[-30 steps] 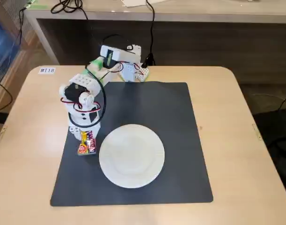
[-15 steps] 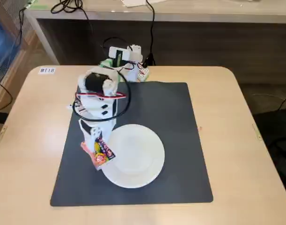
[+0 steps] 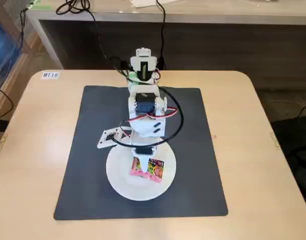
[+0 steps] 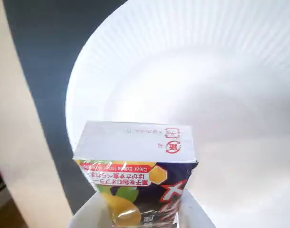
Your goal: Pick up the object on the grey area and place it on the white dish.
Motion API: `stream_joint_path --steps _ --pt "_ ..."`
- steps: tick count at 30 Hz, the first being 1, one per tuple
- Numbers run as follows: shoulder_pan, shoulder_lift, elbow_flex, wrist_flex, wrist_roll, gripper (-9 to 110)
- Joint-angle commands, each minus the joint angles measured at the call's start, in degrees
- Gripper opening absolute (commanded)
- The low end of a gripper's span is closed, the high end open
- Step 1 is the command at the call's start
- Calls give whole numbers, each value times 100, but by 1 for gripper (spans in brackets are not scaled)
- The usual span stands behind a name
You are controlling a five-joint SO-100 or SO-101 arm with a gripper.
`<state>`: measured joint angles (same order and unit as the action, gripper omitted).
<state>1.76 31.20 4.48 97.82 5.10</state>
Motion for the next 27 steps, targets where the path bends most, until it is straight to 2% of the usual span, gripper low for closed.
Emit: stream_joint_path --steps 1,4,7,12,18,23,25,27 --pt "114 -88 -413 -62 -220 6" --pt "123 -176 -413 -53 -571 19" --pt "70 -158 -378 -35 -853 39" --pt "79 105 -360 -18 -853 44" --pt "18 861 -352 -9 -1090 36" --pt "-97 2127 -176 -9 -1397 12" --pt "-105 3067 378 -9 -1397 2" --pt "-79 4333 1644 -18 -1441 0"
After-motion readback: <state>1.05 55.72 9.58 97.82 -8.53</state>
